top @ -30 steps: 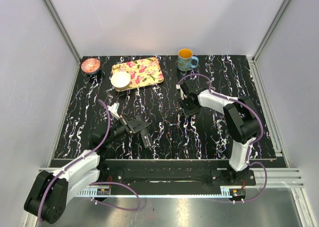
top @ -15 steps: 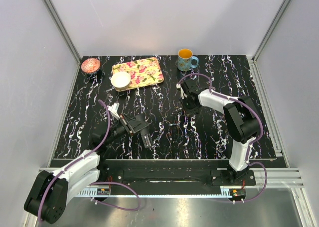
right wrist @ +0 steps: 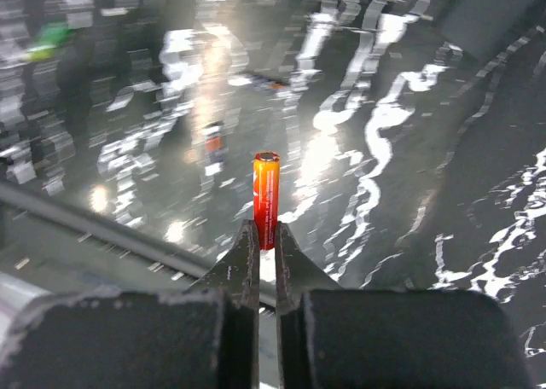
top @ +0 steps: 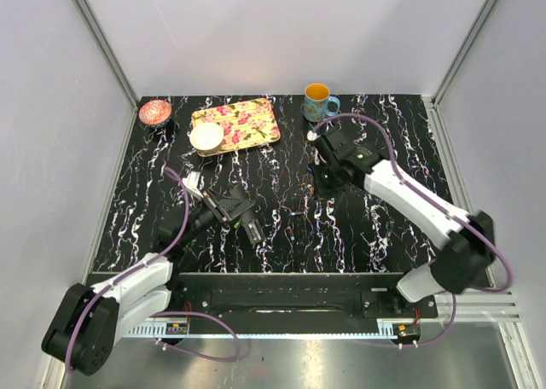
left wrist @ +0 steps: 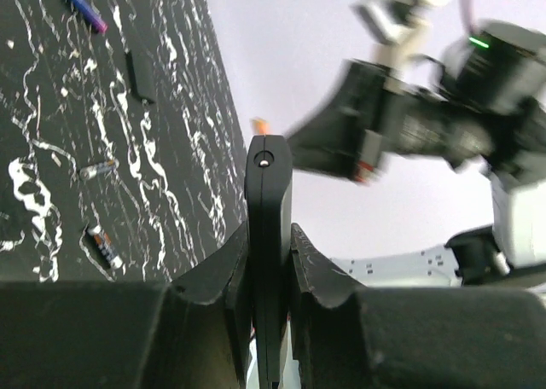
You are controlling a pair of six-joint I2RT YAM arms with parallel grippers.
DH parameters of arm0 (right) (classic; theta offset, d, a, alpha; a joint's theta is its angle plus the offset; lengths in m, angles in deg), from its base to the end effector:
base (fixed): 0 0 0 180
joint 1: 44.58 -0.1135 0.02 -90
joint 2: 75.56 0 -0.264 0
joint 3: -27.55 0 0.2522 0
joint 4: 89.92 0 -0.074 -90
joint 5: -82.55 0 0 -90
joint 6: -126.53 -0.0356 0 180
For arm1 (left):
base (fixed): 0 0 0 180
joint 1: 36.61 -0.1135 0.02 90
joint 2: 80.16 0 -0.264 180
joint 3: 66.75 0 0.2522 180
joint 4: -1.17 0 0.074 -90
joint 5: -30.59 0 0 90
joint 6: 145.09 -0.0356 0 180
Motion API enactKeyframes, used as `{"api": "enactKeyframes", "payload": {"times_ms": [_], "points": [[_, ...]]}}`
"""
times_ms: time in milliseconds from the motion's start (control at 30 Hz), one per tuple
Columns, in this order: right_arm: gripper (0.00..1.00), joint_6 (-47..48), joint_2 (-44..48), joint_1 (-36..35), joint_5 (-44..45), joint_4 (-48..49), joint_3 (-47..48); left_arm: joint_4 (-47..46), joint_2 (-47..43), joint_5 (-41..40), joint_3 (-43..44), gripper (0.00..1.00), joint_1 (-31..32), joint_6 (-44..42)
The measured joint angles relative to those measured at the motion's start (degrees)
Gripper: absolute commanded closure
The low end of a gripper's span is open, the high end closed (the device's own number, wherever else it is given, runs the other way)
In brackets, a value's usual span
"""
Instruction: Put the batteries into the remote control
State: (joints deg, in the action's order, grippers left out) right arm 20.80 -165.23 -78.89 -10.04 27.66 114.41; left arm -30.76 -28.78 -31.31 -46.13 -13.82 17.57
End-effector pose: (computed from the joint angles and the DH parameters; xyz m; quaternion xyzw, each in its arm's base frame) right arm 0.2603 0.1796 0.2656 -0.1624 0.9629 0.1107 0.1850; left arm 0.1570 -0.0841 0.1929 -0.1290 0.6887 -0.6270 0.3404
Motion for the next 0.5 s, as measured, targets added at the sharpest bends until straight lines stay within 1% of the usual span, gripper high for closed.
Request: {"api": "enactKeyframes", "payload": {"times_ms": [67, 167, 233, 300, 367, 500], "points": [[1.0, -2.1, 5.6, -4.6, -0.6, -5.2, 5.3, -2.4, 1.4, -1.5, 0.4, 1.0, 0.5, 0.5], [1.0, -4.2, 9.4, -10.5, -3.2, -9.3, 12.5, -8.0, 5.7, -3.0, 1.1, 1.0, 1.2, 2.3], [1.0, -5.3, 10.5, -12.8, -5.1, -11.3, 15.1, -14.1, 10.8, -3.8, 1.4, 1.0, 2.2, 4.5], [1.0, -6.6, 10.7, -14.0, -6.8, -12.9, 16.0, -19.0, 16.0, -4.5, 1.7, 1.0, 3.5, 6.7], [1.0, -7.8, 10.1, -14.8, -8.1, -14.7, 16.1, -22.0, 21.0, -5.3, 1.9, 1.0, 5.0, 8.7], [1.0, -9.0, 7.2, -16.0, -9.3, -17.6, 16.8, -23.0, 26.1, -6.8, 2.2, 1.0, 7.8, 11.1]]}}
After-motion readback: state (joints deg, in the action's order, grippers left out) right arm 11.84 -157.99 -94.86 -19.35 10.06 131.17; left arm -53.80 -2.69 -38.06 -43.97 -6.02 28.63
